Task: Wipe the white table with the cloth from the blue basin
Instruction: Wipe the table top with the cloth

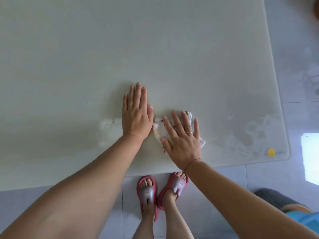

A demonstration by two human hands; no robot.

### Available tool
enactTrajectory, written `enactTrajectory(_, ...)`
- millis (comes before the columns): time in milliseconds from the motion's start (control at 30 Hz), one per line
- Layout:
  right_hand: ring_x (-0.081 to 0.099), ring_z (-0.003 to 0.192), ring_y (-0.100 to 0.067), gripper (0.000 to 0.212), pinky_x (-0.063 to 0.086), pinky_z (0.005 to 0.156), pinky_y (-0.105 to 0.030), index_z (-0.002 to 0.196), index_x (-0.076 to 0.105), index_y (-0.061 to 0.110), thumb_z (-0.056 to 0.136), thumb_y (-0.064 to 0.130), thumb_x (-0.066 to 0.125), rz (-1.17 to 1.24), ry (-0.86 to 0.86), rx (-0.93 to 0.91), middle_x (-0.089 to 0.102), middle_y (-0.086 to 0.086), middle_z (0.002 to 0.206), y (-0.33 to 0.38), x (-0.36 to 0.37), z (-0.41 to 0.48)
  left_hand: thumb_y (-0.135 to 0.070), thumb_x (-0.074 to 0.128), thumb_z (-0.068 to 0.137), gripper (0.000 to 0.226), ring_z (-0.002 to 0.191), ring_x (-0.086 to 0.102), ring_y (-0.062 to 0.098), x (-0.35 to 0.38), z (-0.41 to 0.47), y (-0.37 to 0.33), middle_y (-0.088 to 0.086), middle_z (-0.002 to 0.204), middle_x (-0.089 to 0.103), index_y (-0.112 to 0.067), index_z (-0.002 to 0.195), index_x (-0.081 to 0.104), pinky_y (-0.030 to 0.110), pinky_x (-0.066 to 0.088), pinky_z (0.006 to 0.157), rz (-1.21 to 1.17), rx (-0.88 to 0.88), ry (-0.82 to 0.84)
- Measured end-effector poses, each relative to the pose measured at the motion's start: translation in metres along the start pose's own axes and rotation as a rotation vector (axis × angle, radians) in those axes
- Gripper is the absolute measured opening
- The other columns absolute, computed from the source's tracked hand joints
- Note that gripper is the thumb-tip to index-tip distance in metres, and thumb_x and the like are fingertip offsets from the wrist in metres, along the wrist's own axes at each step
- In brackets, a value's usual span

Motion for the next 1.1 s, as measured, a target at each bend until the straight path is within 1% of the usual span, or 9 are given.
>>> enactTrajectory(100, 0.021, 0.143, -0.026, 0.053, 0.016, 0.116, -0.05, 0.144, 0.037, 0.025, 0.096, 0.045, 0.03, -0.017, -0.072, -0.076, 0.032, -0.004, 0.153, -0.029, 0.003, -0.001, -0.025, 0.035, 0.096, 0.055, 0.144, 0.023, 0.034, -0.005, -0.016, 0.0, 0.018, 0.154, 0.028, -0.002, 0.145, 0.034, 0.046, 0.013, 0.118, 0.015, 0.034, -0.068)
enactTrajectory(233, 0.013, 0.146, -0.023, 0.053, 0.007, 0.118, -0.047, 0.147, 0.03, 0.028, 0.097, 0.042, 0.022, 0.056, -0.123, 0.219, 0.024, -0.002, 0.156, -0.07, -0.002, -0.009, -0.03, 0.031, 0.097, 0.056, 0.144, 0.023, 0.031, -0.001, -0.066, -0.008, 0.016, 0.154, 0.028, -0.003, 0.146, 0.033, 0.047, 0.018, 0.118, -0.018, 0.091, 0.007)
enactTrajectory(367, 0.005, 0.146, -0.031, 0.061, -0.001, 0.118, -0.049, 0.149, 0.021, 0.03, 0.092, 0.052, 0.02, 0.094, -0.148, 0.419, 0.017, -0.005, 0.158, -0.03, 0.007, -0.018, -0.03, 0.032, 0.096, 0.057, 0.145, 0.021, 0.028, 0.011, -0.082, -0.007, 0.013, 0.155, 0.027, -0.005, 0.147, 0.031, 0.047, 0.018, 0.118, 0.004, 0.05, 0.05)
enactTrajectory(500, 0.012, 0.145, -0.035, 0.059, 0.006, 0.116, -0.055, 0.148, 0.017, 0.037, 0.093, 0.054, 0.032, 0.01, -0.105, 0.126, 0.023, -0.004, 0.156, 0.034, 0.034, -0.055, -0.026, 0.029, 0.096, 0.056, 0.146, 0.018, 0.025, 0.011, -0.08, -0.005, 0.011, 0.157, 0.025, -0.007, 0.149, 0.028, 0.044, 0.014, 0.119, -0.005, 0.064, 0.051)
enactTrajectory(633, 0.022, 0.142, -0.033, 0.055, 0.02, 0.113, -0.058, 0.146, 0.024, 0.034, 0.093, 0.044, 0.036, -0.078, -0.109, -0.044, 0.031, -0.002, 0.153, -0.015, 0.027, -0.063, -0.024, 0.029, 0.095, 0.056, 0.145, 0.021, 0.027, 0.011, -0.08, -0.005, 0.012, 0.156, 0.026, -0.007, 0.148, 0.029, 0.045, 0.016, 0.118, -0.005, 0.071, 0.06)
enactTrajectory(767, -0.002, 0.147, -0.022, 0.057, -0.004, 0.118, -0.048, 0.149, 0.008, 0.039, 0.094, 0.047, 0.022, 0.047, -0.121, 0.353, 0.013, 0.003, 0.159, -0.073, 0.012, -0.074, -0.025, 0.027, 0.094, 0.057, 0.145, 0.021, 0.028, 0.012, -0.079, -0.007, 0.013, 0.156, 0.026, -0.007, 0.148, 0.029, 0.046, 0.015, 0.119, 0.005, 0.048, 0.061)
enactTrajectory(867, -0.01, 0.145, -0.024, 0.061, -0.011, 0.116, -0.046, 0.147, 0.003, 0.039, 0.09, 0.047, 0.021, 0.154, -0.156, 0.519, 0.003, 0.004, 0.158, -0.03, 0.02, -0.07, -0.026, 0.025, 0.094, 0.058, 0.145, 0.021, 0.028, 0.011, -0.079, -0.009, 0.012, 0.156, 0.026, -0.007, 0.148, 0.028, 0.046, 0.015, 0.119, 0.012, 0.038, 0.079)
enactTrajectory(967, 0.002, 0.145, -0.029, 0.058, -0.004, 0.116, -0.049, 0.148, 0.016, 0.036, 0.092, 0.043, 0.03, 0.097, -0.104, 0.237, 0.013, 0.002, 0.157, 0.018, 0.03, -0.076, -0.027, 0.024, 0.094, 0.058, 0.146, 0.019, 0.027, 0.009, -0.079, -0.009, 0.012, 0.157, 0.024, -0.007, 0.149, 0.027, 0.045, 0.013, 0.119, 0.04, 0.038, 0.091)
enactTrajectory(1100, 0.013, 0.144, -0.029, 0.053, 0.009, 0.116, -0.053, 0.147, 0.02, 0.035, 0.095, 0.041, 0.028, -0.066, -0.066, -0.033, 0.022, 0.003, 0.156, -0.041, 0.021, -0.085, -0.027, 0.024, 0.094, 0.059, 0.145, 0.021, 0.028, 0.008, -0.079, -0.009, 0.013, 0.156, 0.025, -0.006, 0.148, 0.028, 0.045, 0.014, 0.119, 0.043, 0.052, 0.081)
Point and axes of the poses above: each hand's wrist, its own z-axis towards the middle knuckle, its own x-axis out of the palm, y = z × x, the point moved 2 cm from there along z, towards the middle knuckle
